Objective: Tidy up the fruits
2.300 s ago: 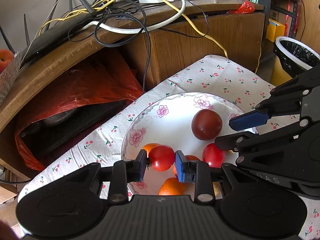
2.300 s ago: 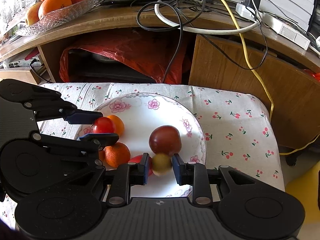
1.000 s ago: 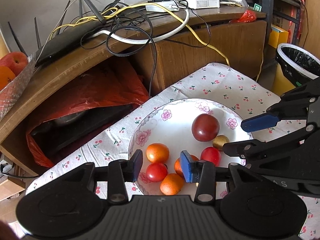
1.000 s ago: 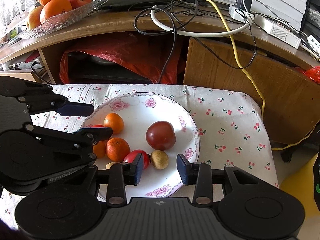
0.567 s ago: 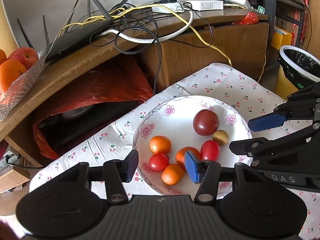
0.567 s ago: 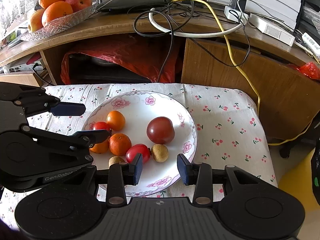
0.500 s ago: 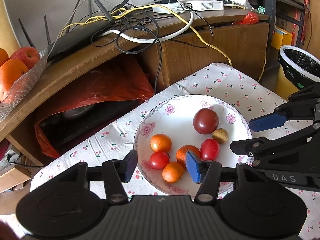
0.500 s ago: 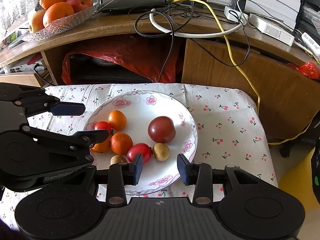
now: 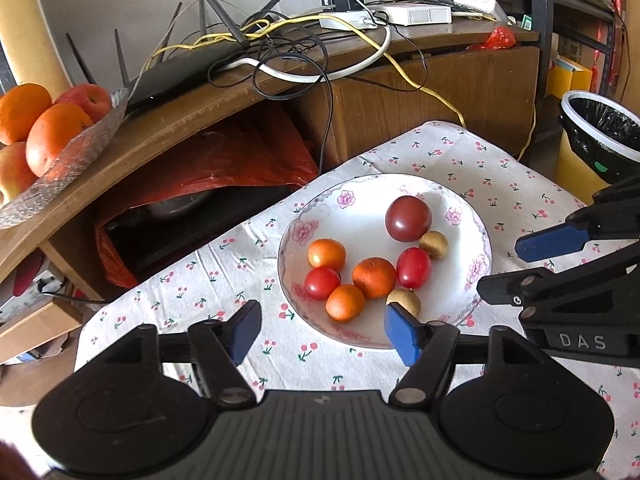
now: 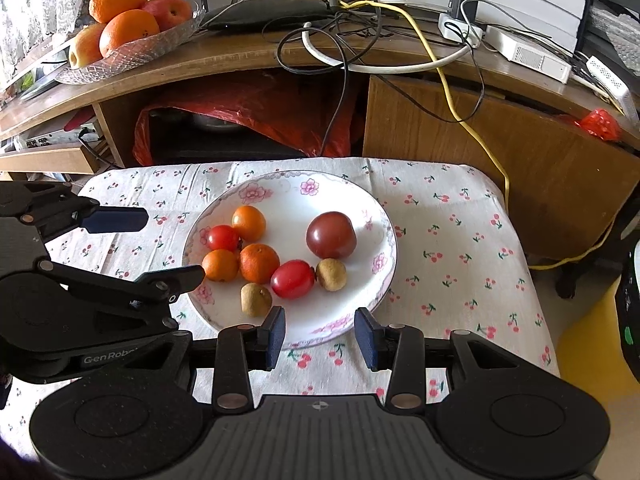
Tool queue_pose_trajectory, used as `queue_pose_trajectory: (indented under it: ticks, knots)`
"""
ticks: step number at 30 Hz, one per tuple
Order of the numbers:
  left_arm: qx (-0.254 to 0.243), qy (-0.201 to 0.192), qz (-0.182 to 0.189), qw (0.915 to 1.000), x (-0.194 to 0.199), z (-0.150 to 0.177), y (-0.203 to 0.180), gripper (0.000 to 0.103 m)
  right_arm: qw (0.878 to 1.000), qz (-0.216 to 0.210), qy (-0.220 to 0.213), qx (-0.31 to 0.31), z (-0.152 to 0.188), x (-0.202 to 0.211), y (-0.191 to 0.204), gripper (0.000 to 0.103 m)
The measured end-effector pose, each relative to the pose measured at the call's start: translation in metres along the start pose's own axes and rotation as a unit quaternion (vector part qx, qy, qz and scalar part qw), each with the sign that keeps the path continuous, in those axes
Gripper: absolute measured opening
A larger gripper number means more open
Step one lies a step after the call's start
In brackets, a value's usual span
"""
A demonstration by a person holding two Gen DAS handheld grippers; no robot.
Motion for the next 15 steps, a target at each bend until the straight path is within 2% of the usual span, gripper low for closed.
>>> queue_pose_trajectory:
  ticks: [4, 15]
  knots:
    - [-0.009, -0.003, -0.015, 0.9998, 0.008, 0.005, -0.004, 0.084, 1.000, -0.002, 0.001, -0.006, 0.006, 0.007, 0.004, 0.034]
    - [0.015, 0.002, -0.024, 0.9996, 0.025, 0.018, -0.010, 0.085, 1.000, 0.002, 0.003, -0.026, 0.026, 0.023, 0.006, 0.038]
Point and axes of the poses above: each gripper's, at about its wrist camera, not at the fingertips, and x roughly against the way its jaws point, y to its left, z to its underside, the point moved 5 cm from there along -x, roughly the way its jaws point, and after that the axes turned 10 degrees about -y, right-handed, at the moved point
